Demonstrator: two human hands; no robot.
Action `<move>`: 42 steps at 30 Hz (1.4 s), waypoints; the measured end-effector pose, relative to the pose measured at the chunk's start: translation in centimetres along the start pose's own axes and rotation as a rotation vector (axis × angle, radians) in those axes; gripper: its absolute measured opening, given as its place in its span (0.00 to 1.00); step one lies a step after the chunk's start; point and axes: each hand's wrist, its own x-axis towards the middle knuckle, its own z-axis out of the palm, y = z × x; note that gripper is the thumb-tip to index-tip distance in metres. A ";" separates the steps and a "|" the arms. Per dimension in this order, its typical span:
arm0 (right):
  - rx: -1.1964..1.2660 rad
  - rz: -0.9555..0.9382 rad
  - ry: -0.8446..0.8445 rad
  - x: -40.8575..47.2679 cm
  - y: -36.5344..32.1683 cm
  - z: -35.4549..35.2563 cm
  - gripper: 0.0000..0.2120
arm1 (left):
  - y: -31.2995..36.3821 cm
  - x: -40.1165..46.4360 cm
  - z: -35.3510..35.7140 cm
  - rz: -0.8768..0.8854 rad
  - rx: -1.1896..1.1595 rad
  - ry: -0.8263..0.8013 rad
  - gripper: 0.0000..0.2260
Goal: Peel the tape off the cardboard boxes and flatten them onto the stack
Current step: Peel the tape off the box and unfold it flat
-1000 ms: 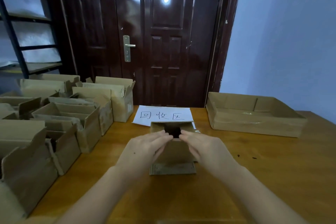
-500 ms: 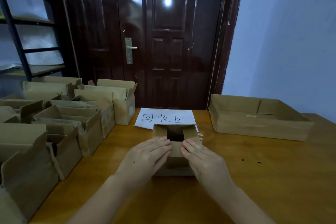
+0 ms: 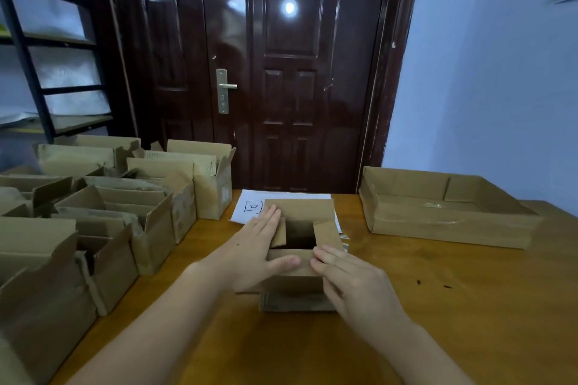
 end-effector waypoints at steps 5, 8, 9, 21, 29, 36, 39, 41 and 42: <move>0.172 0.193 -0.445 2.9 1.9 -1.5 0.49 | -0.5 0.1 1.2 -0.020 -0.065 0.009 0.51; 0.169 0.233 -0.561 5.5 2.8 -1.2 0.63 | -0.6 0.3 1.1 -0.031 -0.060 0.003 0.52; 0.153 0.234 -0.592 6.3 3.1 -0.8 0.65 | -0.7 0.4 1.1 -0.032 -0.061 0.006 0.52; 0.104 0.259 -0.656 7.0 3.9 1.8 0.62 | 0.3 0.2 -0.1 0.046 0.152 0.062 0.47; 0.101 0.278 -0.685 7.1 3.3 1.0 0.62 | 2.1 0.1 -1.3 0.334 0.344 0.018 0.31; 0.125 0.293 -0.676 6.9 3.3 0.6 0.61 | 1.8 -0.5 -4.4 0.325 0.416 0.179 0.32; 0.114 0.292 -0.678 6.8 3.2 0.6 0.60 | 0.7 -1.6 -4.7 0.235 0.415 0.198 0.30; 0.109 0.291 -0.683 6.9 3.1 0.5 0.60 | 0.1 -2.5 -4.6 0.202 0.414 0.218 0.31; 0.106 0.292 -0.687 6.9 3.1 0.5 0.60 | -0.1 -2.9 -4.5 0.192 0.401 0.236 0.30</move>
